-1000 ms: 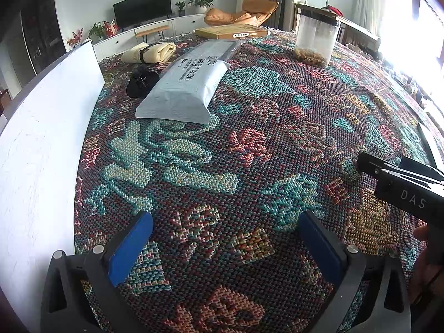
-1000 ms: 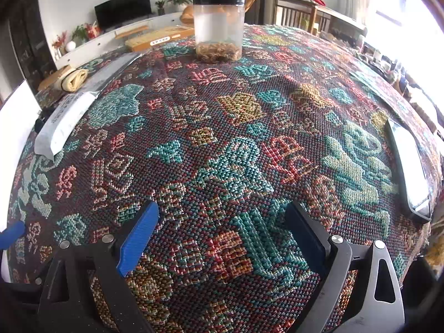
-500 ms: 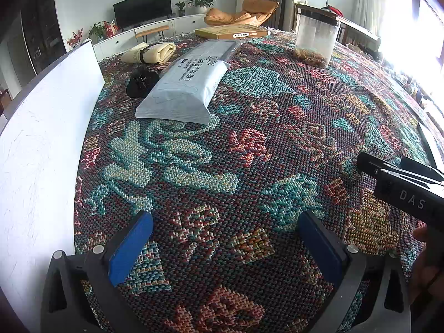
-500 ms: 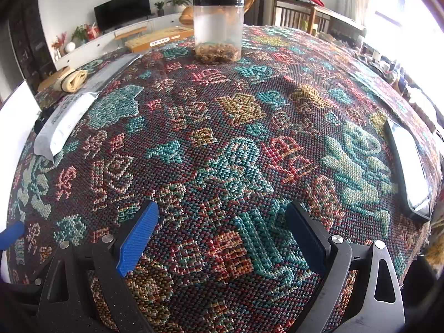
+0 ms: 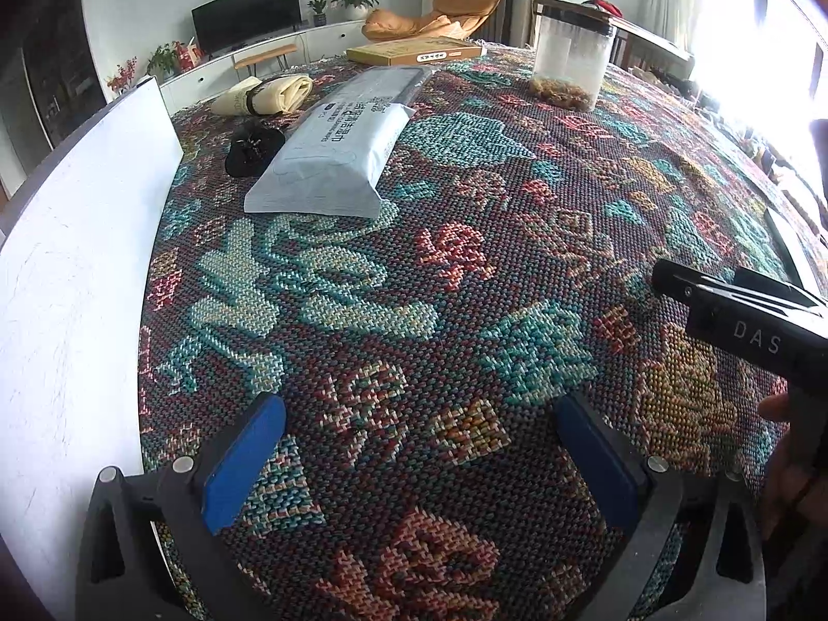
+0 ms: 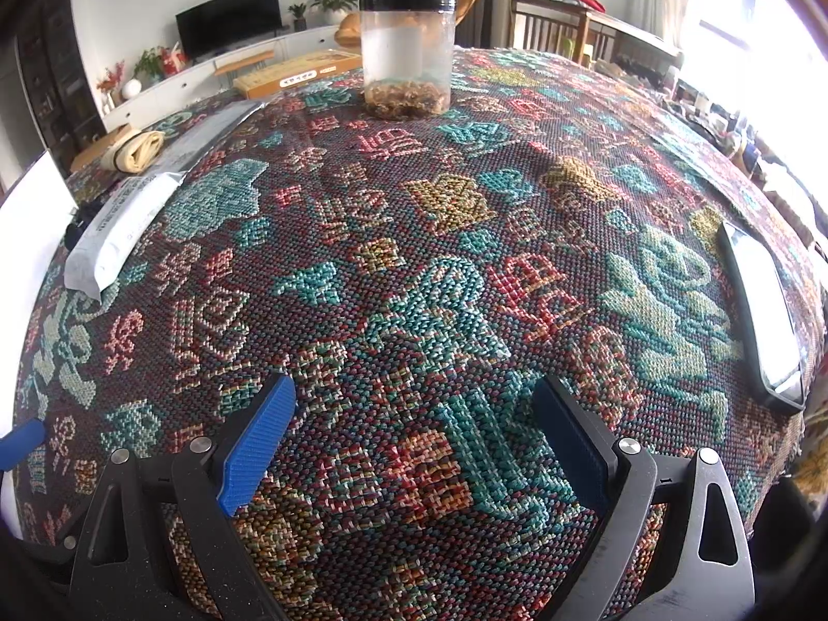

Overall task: Organize soft objects
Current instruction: 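Grasp the white cleaning-wipes packet with the right gripper and lift it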

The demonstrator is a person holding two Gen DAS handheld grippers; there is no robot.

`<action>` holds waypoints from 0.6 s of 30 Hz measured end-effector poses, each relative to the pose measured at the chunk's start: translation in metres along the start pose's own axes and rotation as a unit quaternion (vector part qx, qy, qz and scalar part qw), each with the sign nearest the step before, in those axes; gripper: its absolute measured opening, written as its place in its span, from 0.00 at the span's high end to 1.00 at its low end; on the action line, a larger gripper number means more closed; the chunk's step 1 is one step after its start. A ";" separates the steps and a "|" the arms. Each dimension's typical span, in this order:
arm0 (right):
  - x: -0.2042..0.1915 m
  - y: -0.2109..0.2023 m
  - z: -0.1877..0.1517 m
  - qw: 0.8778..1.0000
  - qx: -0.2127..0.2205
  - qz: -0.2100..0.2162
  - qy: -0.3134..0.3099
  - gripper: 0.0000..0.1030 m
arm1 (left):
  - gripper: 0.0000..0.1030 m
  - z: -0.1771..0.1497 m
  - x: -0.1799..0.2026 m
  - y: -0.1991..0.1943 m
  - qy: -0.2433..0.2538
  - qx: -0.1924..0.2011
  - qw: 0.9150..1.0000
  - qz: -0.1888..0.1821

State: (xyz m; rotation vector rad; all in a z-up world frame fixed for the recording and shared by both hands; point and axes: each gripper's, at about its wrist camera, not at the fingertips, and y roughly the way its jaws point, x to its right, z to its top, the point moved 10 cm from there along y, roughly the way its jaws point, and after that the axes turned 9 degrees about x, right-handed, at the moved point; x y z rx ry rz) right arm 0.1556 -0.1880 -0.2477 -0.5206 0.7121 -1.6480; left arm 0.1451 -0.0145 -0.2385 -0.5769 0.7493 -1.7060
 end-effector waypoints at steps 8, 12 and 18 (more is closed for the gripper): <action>-0.088 0.022 0.062 0.980 -0.070 0.161 -0.096 0.06 | 0.00 0.000 0.000 -0.002 0.000 0.007 1.000 0.002; -0.173 0.049 0.098 0.961 -0.120 0.218 -0.118 0.06 | 0.00 0.000 0.000 -0.002 0.000 0.007 1.000 0.002; -0.235 0.106 0.097 0.958 -0.194 0.171 -0.127 0.06 | 0.00 0.000 0.000 -0.002 0.000 0.007 1.000 0.002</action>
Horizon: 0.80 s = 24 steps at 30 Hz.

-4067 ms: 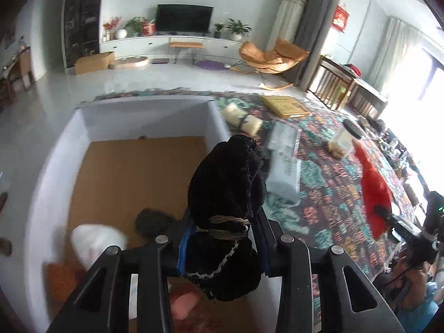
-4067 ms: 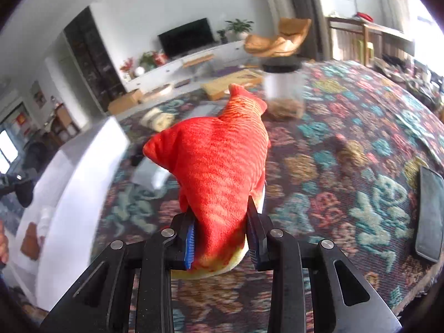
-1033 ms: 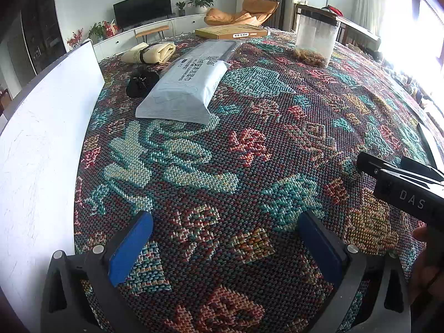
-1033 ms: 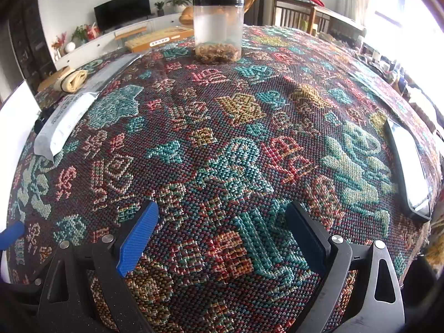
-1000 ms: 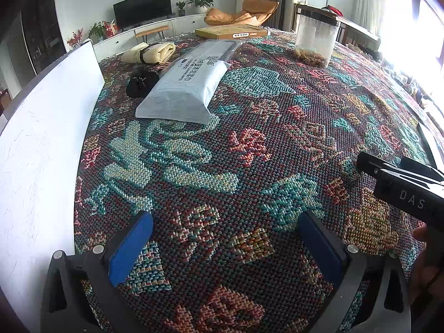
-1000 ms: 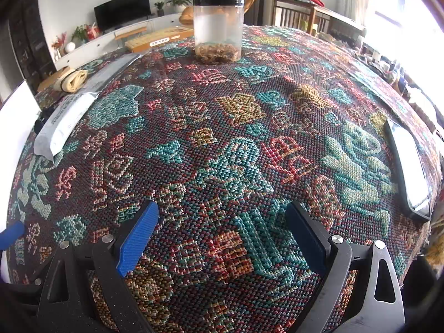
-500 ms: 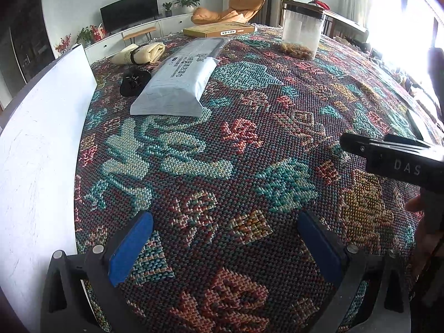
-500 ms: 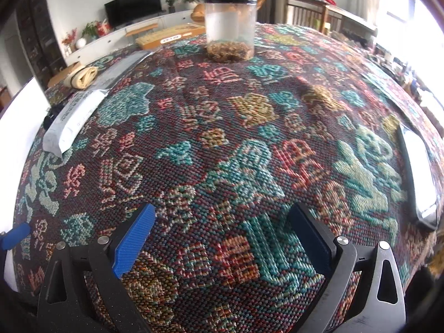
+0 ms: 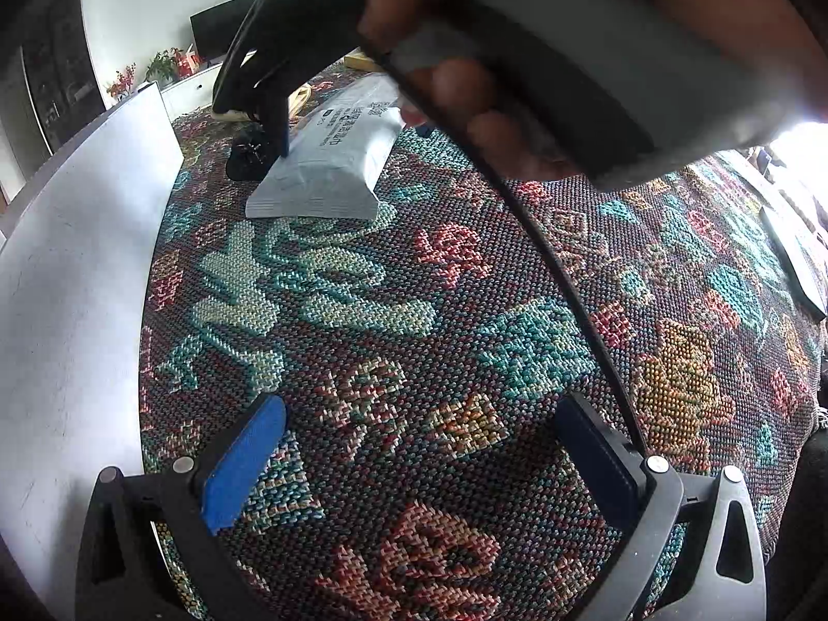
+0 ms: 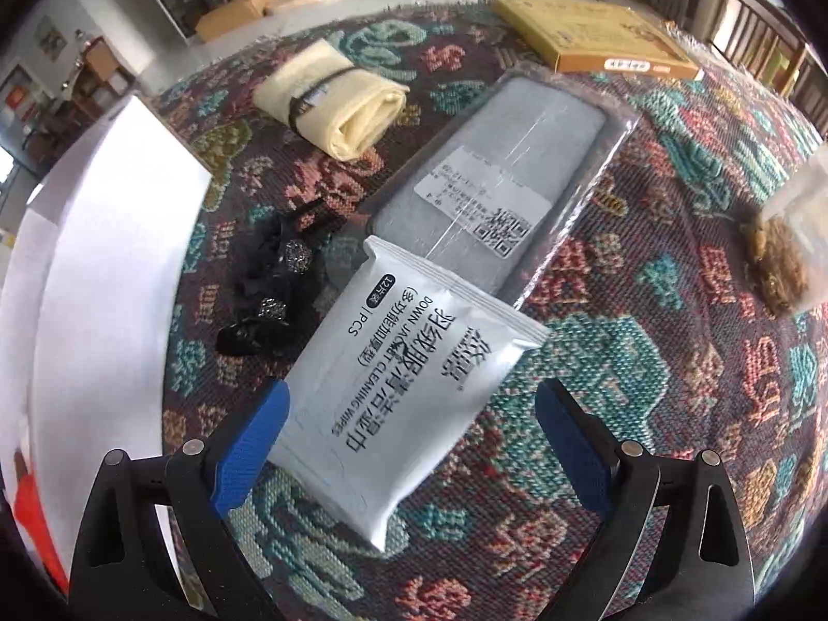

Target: Organize soft objects

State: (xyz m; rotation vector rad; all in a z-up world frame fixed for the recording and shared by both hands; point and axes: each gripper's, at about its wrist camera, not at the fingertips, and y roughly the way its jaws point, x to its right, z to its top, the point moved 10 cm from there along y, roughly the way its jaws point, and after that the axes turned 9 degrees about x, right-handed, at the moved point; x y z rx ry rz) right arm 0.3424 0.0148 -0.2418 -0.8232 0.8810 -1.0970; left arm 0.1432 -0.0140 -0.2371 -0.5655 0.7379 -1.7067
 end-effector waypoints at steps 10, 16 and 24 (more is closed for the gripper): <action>0.009 -0.009 -0.031 0.992 0.026 -0.018 -0.125 0.25 | 0.00 0.000 -0.001 0.000 0.000 0.000 1.000 0.001; 0.088 -0.051 -0.099 0.991 0.026 -0.004 -0.132 0.26 | 0.00 0.000 0.000 0.000 0.000 0.000 1.000 0.001; 0.266 -0.084 -0.099 0.995 0.061 -0.077 -0.021 0.26 | 0.00 0.000 -0.002 0.000 0.000 0.001 1.000 0.002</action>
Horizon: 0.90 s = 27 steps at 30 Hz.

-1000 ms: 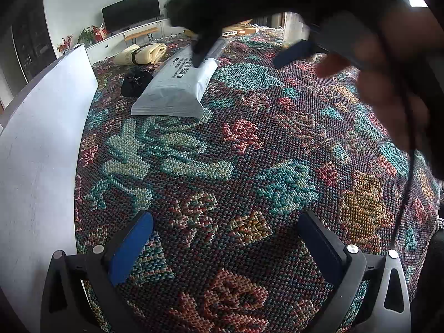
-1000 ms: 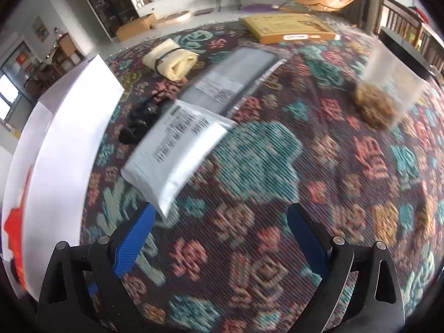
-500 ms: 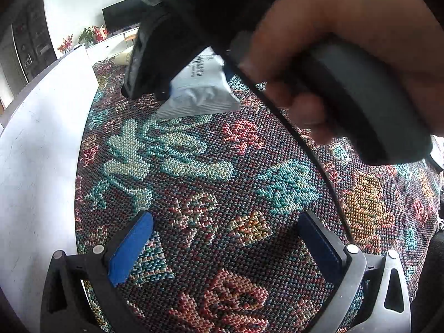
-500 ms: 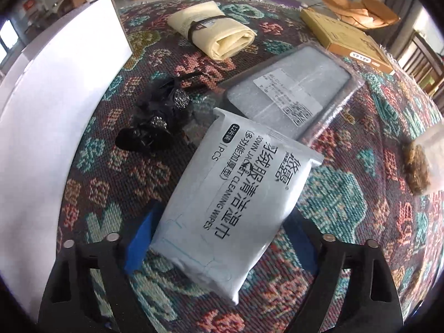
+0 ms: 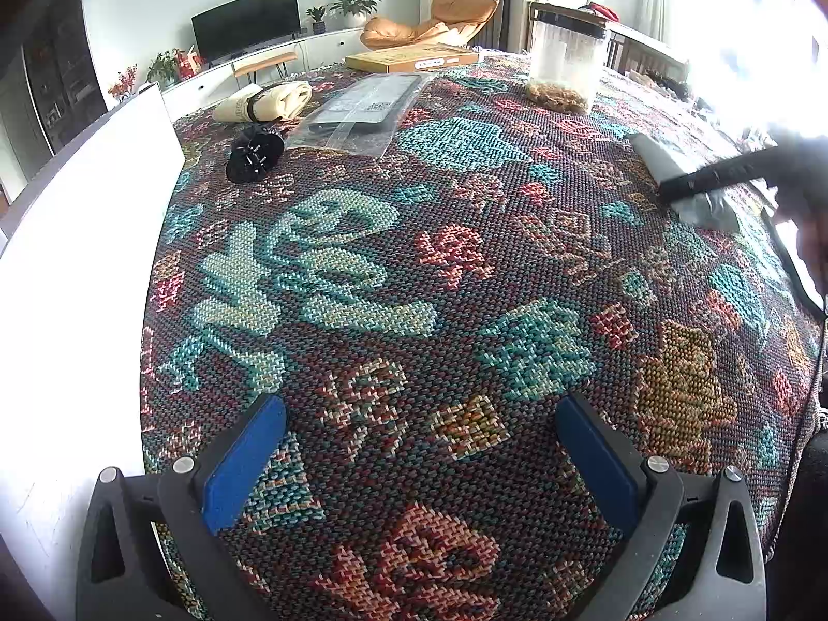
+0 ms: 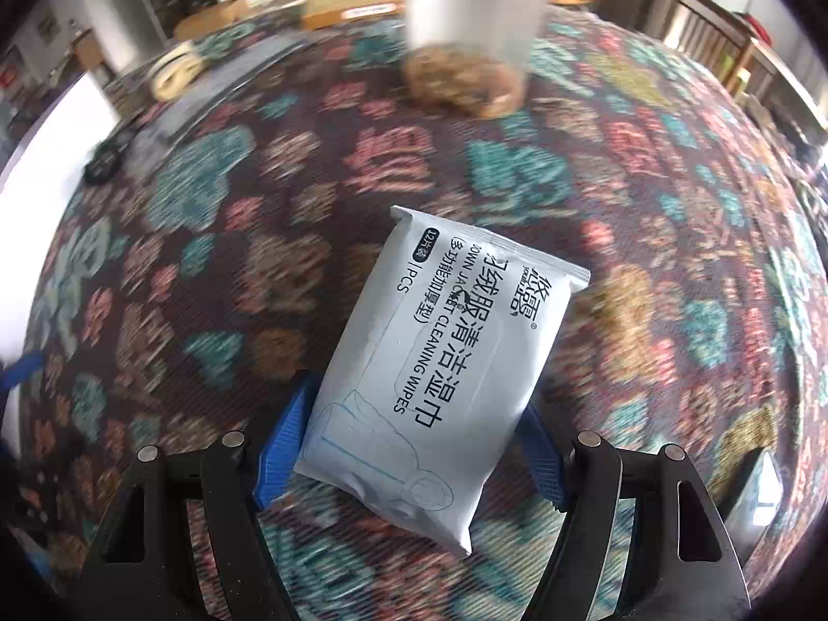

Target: Organize soft objects

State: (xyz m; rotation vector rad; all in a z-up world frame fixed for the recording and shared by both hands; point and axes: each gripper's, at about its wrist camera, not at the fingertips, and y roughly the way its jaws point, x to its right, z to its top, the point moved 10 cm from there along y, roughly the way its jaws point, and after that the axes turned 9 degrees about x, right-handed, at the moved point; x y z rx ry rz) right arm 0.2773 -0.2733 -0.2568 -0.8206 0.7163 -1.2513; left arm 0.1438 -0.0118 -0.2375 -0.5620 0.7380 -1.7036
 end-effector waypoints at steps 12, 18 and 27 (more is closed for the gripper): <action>0.087 -0.011 0.061 0.975 0.109 -0.048 0.189 0.20 | 0.00 0.000 0.000 0.000 0.000 0.000 1.000 0.000; 0.001 -0.025 -0.019 0.991 0.072 -0.067 0.086 0.19 | 0.00 0.000 0.000 0.000 0.001 0.000 1.000 0.001; -0.007 -0.027 -0.038 0.981 0.139 -0.067 0.121 0.07 | 0.00 0.001 0.000 0.000 0.001 0.001 1.000 0.002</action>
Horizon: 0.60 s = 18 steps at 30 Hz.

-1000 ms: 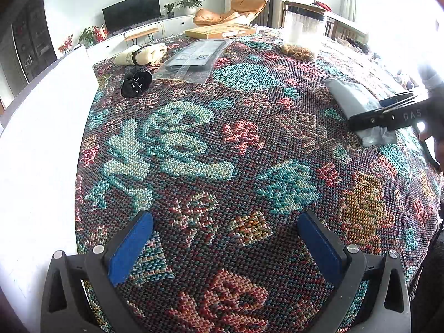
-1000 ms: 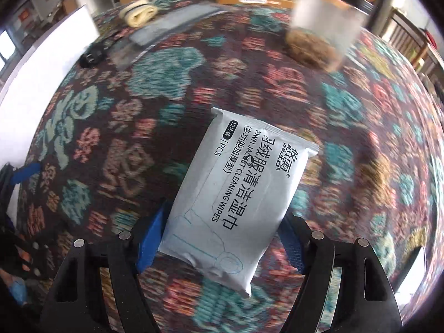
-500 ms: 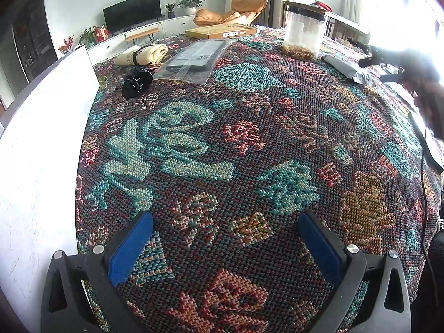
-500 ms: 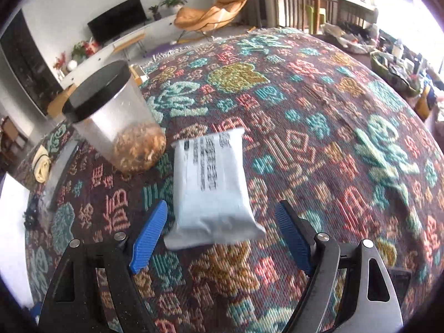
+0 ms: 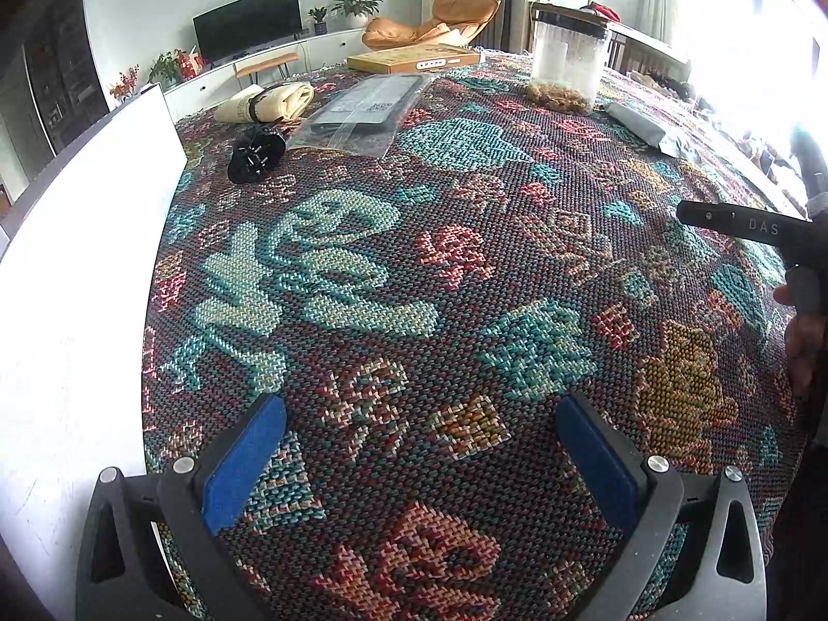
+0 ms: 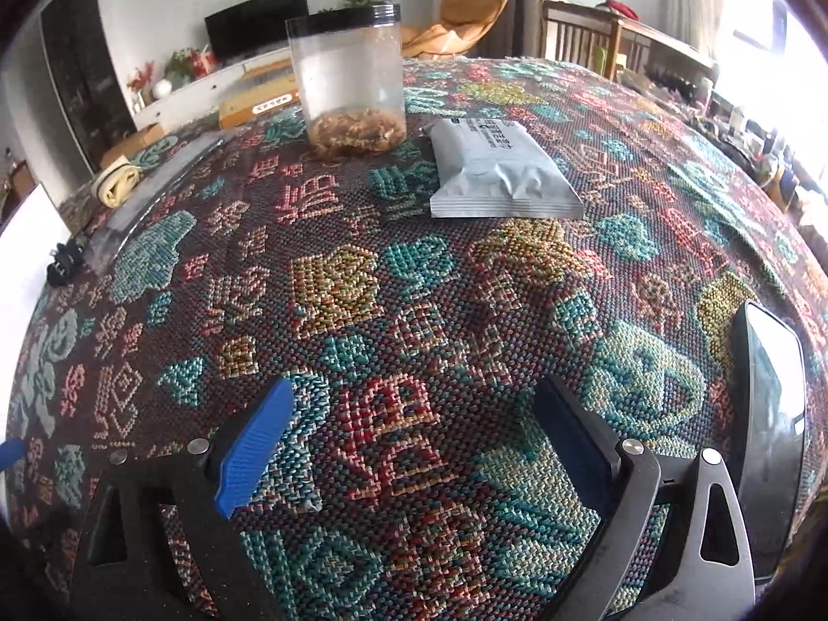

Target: Organize soft objects

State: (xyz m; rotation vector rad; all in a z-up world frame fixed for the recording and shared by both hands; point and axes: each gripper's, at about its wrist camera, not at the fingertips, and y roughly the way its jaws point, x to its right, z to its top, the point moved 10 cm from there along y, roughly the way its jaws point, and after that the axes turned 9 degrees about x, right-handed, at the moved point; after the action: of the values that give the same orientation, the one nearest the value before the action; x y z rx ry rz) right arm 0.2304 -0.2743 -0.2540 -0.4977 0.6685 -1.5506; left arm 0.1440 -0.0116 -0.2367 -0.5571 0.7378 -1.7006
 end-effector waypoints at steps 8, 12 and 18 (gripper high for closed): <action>-0.010 -0.008 -0.007 1.000 -0.003 -0.009 -0.012 0.06 | 0.00 -0.001 0.000 0.000 0.000 0.000 1.000 0.000; -0.010 -0.008 -0.007 1.000 -0.003 -0.009 -0.012 0.06 | 0.00 -0.001 0.000 0.000 0.000 0.000 1.000 0.000; -0.009 -0.008 -0.007 1.000 -0.003 -0.009 -0.011 0.06 | 0.00 -0.001 0.000 0.000 0.000 0.000 1.000 0.000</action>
State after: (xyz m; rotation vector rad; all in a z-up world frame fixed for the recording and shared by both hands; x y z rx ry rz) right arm 0.2212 -0.2641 -0.2532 -0.5263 0.6530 -1.5579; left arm 0.1437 -0.0112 -0.2374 -0.5574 0.7373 -1.7008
